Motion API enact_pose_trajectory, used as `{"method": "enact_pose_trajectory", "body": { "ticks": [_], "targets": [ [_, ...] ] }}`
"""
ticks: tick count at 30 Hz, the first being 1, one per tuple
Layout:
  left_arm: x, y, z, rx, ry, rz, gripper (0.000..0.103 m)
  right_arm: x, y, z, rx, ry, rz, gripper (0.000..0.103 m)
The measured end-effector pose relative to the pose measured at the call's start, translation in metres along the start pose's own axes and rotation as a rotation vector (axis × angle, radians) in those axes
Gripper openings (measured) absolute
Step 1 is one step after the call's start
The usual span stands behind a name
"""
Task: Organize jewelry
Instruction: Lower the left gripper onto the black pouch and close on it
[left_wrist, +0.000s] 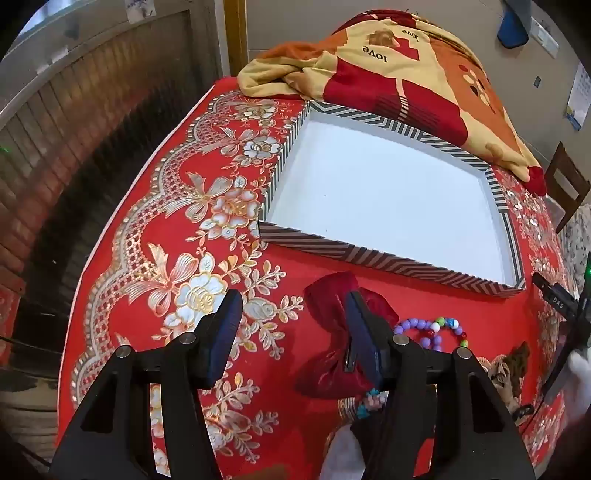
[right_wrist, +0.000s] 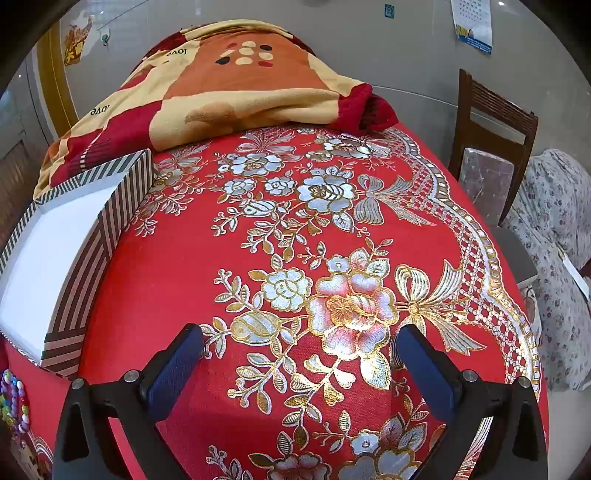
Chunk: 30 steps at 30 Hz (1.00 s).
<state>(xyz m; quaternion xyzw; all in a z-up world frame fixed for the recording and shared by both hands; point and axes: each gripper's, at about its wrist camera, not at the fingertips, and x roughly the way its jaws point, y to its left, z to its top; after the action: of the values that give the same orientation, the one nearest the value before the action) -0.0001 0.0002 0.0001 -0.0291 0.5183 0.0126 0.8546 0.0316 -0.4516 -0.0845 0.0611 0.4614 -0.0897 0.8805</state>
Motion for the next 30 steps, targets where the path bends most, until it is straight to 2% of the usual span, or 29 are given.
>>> {"method": "enact_pose_trajectory", "body": {
  "ticks": [6,10,12,14,17,23,26,30],
  "targets": [
    [-0.011,0.002,-0.007,-0.001,-0.017,0.011,0.058,-0.001,0.000,-0.001,0.007,0.008,0.006,0.103],
    [-0.022,0.008,-0.018,-0.008,-0.021,0.011,0.058,-0.012,0.000,-0.011,0.016,0.091,0.000,0.103],
    [-0.029,0.002,-0.029,-0.009,-0.043,0.032,0.058,-0.024,-0.001,-0.022,0.035,0.119,-0.001,0.098],
    [-0.033,-0.003,-0.035,-0.009,-0.050,0.041,0.058,-0.044,0.000,-0.031,0.037,0.109,0.000,0.097],
    [-0.039,-0.008,-0.044,-0.019,-0.048,0.049,0.058,-0.088,0.006,-0.040,0.040,0.039,0.020,0.097],
    [-0.053,-0.023,-0.064,-0.018,-0.059,0.041,0.058,-0.158,0.053,-0.065,-0.043,-0.009,0.094,0.097],
    [-0.061,-0.031,-0.074,-0.016,-0.063,0.028,0.058,-0.173,0.079,-0.074,-0.074,0.023,0.128,0.097],
    [-0.073,-0.037,-0.087,-0.020,-0.088,0.030,0.058,-0.189,0.100,-0.087,-0.110,0.018,0.146,0.097]
  ]
}}
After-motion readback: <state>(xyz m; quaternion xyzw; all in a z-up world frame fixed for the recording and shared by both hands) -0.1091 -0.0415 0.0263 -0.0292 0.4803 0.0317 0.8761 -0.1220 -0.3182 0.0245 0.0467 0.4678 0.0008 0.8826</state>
